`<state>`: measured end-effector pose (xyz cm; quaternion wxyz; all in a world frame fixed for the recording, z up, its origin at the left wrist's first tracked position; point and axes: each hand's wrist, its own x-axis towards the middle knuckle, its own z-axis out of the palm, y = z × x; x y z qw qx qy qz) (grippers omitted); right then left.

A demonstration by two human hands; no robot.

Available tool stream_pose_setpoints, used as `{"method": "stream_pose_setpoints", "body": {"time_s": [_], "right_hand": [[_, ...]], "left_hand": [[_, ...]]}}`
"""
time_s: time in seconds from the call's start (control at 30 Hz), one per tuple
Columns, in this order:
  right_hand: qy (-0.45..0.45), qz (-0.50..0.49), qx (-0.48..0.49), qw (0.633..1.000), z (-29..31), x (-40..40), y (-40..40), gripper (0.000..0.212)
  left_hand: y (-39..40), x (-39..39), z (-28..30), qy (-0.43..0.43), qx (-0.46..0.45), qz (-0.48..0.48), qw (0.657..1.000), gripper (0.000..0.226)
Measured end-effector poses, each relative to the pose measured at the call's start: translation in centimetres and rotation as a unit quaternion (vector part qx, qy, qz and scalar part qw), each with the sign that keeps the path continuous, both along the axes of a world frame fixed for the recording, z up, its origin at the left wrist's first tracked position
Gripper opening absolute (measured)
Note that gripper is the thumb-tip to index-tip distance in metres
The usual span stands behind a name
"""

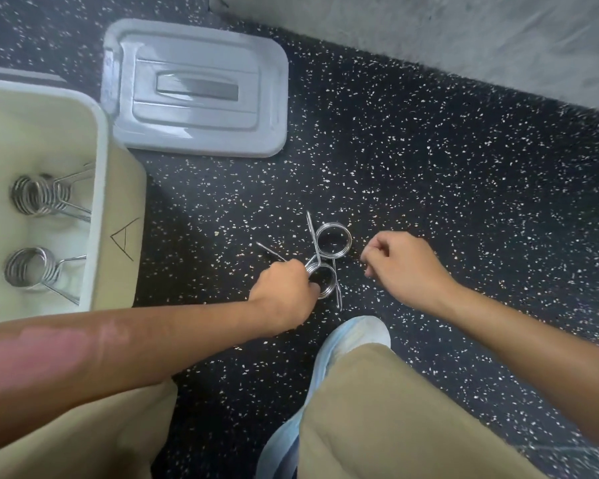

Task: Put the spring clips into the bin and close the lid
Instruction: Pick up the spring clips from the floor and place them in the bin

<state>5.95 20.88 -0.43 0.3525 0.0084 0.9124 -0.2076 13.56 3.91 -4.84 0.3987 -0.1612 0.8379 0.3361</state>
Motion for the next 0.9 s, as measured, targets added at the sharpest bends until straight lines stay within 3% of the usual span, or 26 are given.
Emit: {"method": "stream_pose_setpoints", "body": {"time_s": [0.13,0.27,0.37,0.53,0.67,0.9], "right_hand": [[0.002,-0.010,-0.001,1.000,-0.4,0.2,0.0,0.025],[0.028,-0.022,-0.011,0.999,-0.7,-0.3,-0.5,0.025],[0.075,0.021,-0.011,0.997,-0.8,-0.6,-1.1,0.023],[0.125,0.134,0.006,0.983,-1.6,0.6,-2.7,0.022],[0.163,0.254,0.086,0.950,-3.3,2.1,-4.3,0.018],[0.176,0.308,0.183,0.917,-4.8,1.0,-6.1,0.015]], "left_hand": [[-0.4,-0.1,0.1,0.001,0.011,0.070,0.997,0.038],[-1.4,0.4,0.6,0.022,0.008,0.083,0.996,0.041],[-2.4,0.6,1.3,0.042,-0.001,0.078,0.996,0.038],[-5.3,0.8,2.8,0.058,0.004,0.038,0.998,0.033],[-8.4,1.7,4.2,0.117,-0.015,-0.025,0.993,0.034],[-13.3,2.5,7.7,0.227,-0.064,-0.098,0.967,0.039]]}}
